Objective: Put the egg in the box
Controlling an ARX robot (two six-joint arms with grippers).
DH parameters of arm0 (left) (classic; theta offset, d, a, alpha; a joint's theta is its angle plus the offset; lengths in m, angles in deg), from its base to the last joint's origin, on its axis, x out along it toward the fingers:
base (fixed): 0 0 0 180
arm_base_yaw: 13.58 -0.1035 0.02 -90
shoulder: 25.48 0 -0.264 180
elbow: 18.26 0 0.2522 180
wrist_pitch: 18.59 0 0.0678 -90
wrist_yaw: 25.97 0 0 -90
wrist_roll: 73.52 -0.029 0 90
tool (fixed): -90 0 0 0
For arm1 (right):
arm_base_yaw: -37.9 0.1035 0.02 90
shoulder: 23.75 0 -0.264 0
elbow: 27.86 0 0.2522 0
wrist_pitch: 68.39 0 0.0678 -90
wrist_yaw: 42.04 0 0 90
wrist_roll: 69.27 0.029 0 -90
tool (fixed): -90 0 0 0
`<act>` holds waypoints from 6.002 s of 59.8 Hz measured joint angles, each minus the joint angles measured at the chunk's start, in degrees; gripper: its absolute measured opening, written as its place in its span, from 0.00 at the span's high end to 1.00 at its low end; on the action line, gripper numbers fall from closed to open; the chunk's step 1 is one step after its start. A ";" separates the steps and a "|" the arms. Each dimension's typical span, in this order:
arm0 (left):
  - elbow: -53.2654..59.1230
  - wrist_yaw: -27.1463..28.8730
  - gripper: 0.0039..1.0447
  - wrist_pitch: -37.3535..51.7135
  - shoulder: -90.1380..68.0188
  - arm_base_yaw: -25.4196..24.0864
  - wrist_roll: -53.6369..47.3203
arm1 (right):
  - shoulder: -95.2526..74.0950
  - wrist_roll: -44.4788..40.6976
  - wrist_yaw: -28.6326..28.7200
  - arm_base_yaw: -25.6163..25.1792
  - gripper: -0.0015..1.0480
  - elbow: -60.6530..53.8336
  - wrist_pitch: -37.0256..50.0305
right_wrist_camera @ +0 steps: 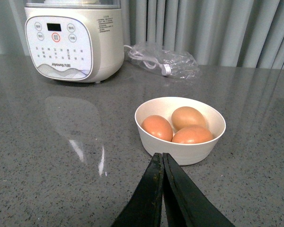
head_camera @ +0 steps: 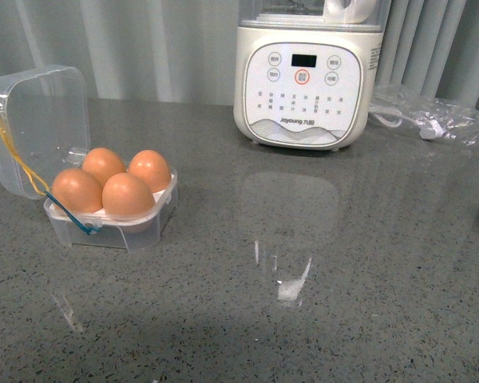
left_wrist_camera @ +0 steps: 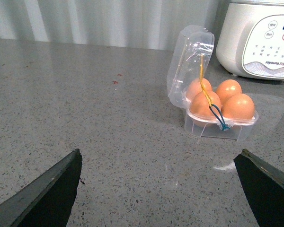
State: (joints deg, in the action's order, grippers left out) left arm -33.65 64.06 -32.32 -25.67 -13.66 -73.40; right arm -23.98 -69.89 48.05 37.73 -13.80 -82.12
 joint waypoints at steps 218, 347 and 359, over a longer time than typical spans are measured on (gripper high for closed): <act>-40.70 -7.56 0.06 12.11 -67.23 7.52 4.50 | 0.00 0.07 -0.02 0.00 0.07 0.00 -0.04; 0.02 0.00 0.97 10.97 -10.60 0.13 0.13 | 0.00 0.09 -0.02 0.00 0.07 0.00 -0.04; 0.00 -0.02 0.97 0.52 -1.60 0.13 0.13 | 0.00 0.07 -0.04 0.00 0.07 0.00 -0.04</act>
State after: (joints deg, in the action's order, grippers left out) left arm -33.65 64.04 -31.79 -27.26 -13.53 -73.27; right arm -23.98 -69.82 48.01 37.73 -13.80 -82.16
